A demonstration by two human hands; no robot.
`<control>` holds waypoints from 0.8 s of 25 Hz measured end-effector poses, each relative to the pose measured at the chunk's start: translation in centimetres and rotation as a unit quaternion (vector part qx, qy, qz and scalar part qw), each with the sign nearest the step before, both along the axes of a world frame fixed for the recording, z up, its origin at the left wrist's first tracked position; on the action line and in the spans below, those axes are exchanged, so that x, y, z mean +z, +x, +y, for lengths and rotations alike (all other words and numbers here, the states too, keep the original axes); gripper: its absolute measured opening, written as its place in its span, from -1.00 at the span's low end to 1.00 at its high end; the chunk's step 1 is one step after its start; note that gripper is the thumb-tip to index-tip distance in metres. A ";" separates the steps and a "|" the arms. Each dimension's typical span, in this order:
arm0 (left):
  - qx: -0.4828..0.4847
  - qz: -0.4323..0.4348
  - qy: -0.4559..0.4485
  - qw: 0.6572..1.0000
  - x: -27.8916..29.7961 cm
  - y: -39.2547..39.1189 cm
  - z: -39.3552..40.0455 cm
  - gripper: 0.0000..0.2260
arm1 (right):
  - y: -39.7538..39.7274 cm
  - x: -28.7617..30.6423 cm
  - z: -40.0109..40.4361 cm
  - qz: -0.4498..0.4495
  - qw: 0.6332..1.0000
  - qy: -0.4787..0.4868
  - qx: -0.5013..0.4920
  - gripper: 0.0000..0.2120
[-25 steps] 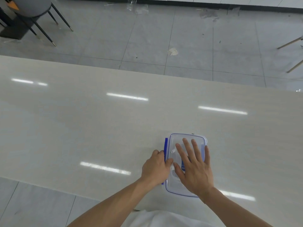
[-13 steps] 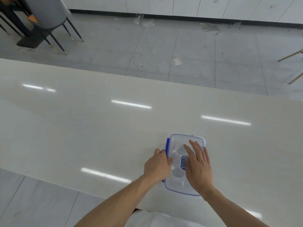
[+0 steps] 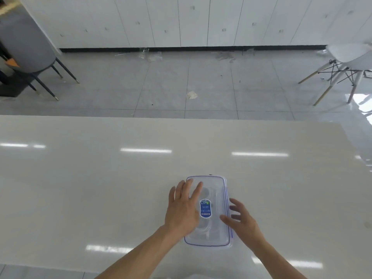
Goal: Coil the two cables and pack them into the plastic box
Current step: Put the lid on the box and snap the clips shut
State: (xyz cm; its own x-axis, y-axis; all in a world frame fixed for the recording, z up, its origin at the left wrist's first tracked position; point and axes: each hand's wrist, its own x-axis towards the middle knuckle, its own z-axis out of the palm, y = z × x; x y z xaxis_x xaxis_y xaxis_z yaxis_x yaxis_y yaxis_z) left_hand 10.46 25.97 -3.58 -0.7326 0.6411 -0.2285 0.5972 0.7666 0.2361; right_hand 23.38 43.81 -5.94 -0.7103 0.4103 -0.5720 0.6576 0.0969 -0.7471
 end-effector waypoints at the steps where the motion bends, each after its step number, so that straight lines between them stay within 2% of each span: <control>1: -0.034 -0.007 -0.003 0.999 -0.1 -0.1 0.6 -0.30 | 0.1 0.3 0.1 -0.008 1.000 -0.027 -0.006 -0.39; 4: -0.115 -0.043 -0.002 0.992 -0.8 0.1 2.1 -0.29 | 0.5 1.0 -0.1 -0.023 0.996 -0.086 -0.033 -0.38; 7: -0.158 -0.025 -0.009 0.987 -1.6 0.5 3.2 -0.21 | 1.1 1.8 0.2 -0.037 0.985 -0.152 -0.072 -0.40; 13: -0.172 0.026 -0.028 0.984 -2.1 1.3 3.7 -0.13 | 0.9 2.5 1.1 -0.067 0.973 -0.210 -0.068 -0.45; 20: -0.171 0.028 -0.052 0.984 -2.6 1.3 4.0 -0.06 | -0.6 1.9 2.1 -0.063 0.967 -0.245 -0.036 -0.47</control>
State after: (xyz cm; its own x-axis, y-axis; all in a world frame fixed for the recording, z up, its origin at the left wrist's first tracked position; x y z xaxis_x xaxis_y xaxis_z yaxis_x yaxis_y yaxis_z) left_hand 11.78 29.93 -6.17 -0.4921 0.8271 -0.2717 0.8337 0.5375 0.1266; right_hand 22.76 45.96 -3.99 -0.6018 0.1138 -0.7905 0.7381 -0.2987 -0.6049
